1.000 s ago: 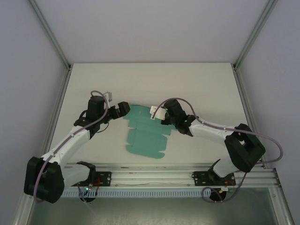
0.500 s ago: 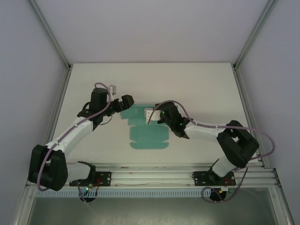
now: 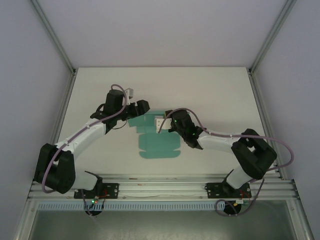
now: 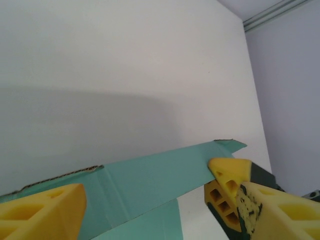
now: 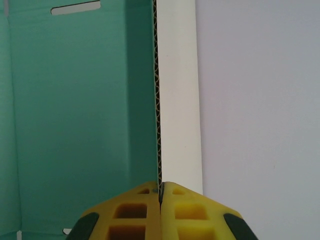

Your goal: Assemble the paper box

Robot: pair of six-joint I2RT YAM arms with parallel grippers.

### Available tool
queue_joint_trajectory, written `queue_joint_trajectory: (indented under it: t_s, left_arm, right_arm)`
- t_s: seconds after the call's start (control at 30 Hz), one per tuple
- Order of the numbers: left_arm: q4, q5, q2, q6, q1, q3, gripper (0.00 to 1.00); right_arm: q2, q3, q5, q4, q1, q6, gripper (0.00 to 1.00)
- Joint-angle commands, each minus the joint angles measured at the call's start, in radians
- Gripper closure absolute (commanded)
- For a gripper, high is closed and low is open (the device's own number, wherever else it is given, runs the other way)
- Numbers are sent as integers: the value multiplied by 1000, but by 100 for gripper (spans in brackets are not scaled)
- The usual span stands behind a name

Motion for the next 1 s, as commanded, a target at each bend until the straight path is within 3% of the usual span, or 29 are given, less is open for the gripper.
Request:
queue_joint_trajectory:
  t_s: [0.0,0.27,0.43,0.83,0.97]
  left_arm:
    - [-44,-51,-3,1,-13,18,24]
    - [-12,-35,42,-32,-38,16,35]
    - [130,27,65,-115,-48,-14,41]
    - [302,16,94,-259,-105,-32,78]
    - [325,11,101,-282,-112,-38,84]
  right_arm:
    - [-38,-14,27,55,6,-19,100]
    - [-54,-9,0,52,6,28,100]
    - [-52,-10,-14,56,6,42,100]
    - [-26,-14,-35,46,6,13,100]
    - [-33,-17,-40,33,5,10,100]
